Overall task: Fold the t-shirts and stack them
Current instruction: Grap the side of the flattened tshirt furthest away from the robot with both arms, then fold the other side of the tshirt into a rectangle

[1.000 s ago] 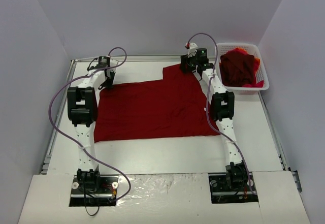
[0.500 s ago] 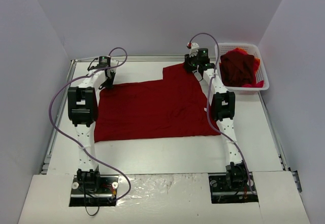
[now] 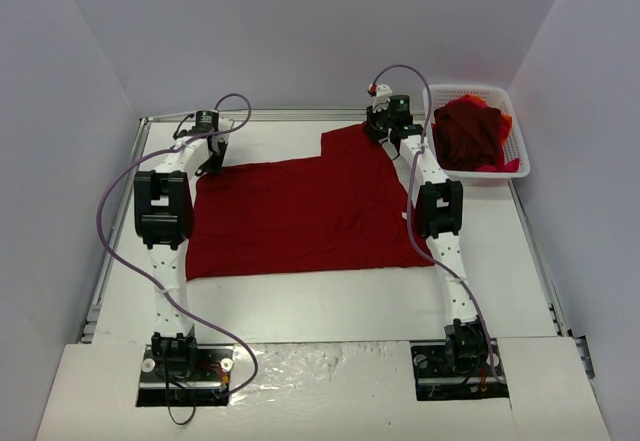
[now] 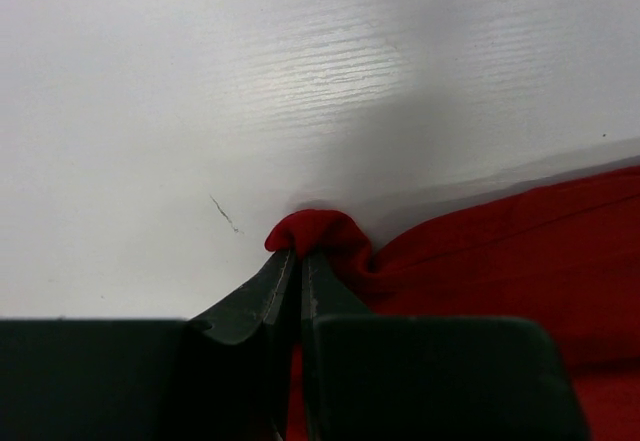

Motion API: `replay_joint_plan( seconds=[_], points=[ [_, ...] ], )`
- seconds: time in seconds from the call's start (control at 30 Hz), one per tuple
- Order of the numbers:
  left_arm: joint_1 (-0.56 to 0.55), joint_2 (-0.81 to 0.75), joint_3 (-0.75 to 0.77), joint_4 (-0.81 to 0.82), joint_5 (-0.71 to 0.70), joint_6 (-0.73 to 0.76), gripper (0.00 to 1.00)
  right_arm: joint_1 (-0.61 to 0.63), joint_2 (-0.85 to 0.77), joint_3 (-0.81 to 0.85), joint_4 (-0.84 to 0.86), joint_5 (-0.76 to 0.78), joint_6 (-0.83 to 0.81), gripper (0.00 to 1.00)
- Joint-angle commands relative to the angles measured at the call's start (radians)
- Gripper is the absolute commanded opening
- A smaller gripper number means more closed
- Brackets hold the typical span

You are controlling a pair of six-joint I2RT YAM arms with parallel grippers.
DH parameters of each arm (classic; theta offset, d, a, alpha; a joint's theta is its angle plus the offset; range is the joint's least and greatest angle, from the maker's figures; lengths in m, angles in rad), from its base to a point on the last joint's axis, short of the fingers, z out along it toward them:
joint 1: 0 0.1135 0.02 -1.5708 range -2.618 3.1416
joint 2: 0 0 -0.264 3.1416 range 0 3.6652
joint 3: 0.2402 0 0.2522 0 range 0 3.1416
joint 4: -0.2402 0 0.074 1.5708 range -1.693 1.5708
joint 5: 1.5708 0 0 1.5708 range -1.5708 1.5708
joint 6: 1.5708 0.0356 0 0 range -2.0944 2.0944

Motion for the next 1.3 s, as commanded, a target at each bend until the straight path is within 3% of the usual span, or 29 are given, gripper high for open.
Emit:
replay_joint_plan(
  seconds=[0.0, 0.43, 0.97, 1.27],
  points=[
    [0.000, 0.025, 0.040, -0.084, -0.056, 0.006, 0.02, -0.004, -0.031, -0.008, 0.007, 0.021, -0.013, 0.00],
    [0.008, -0.019, 0.077, -0.099, -0.059, -0.007, 0.02, -0.014, -0.160, -0.089, 0.002, 0.023, -0.021, 0.00],
    [0.022, -0.139, -0.024, 0.022, -0.022, -0.063, 0.02, -0.015, -0.298, -0.177, -0.002, -0.022, -0.044, 0.00],
    [0.056, -0.209, -0.013, 0.005, 0.009, -0.064, 0.02, -0.020, -0.384, -0.264, -0.010, -0.034, -0.061, 0.00]
  ],
)
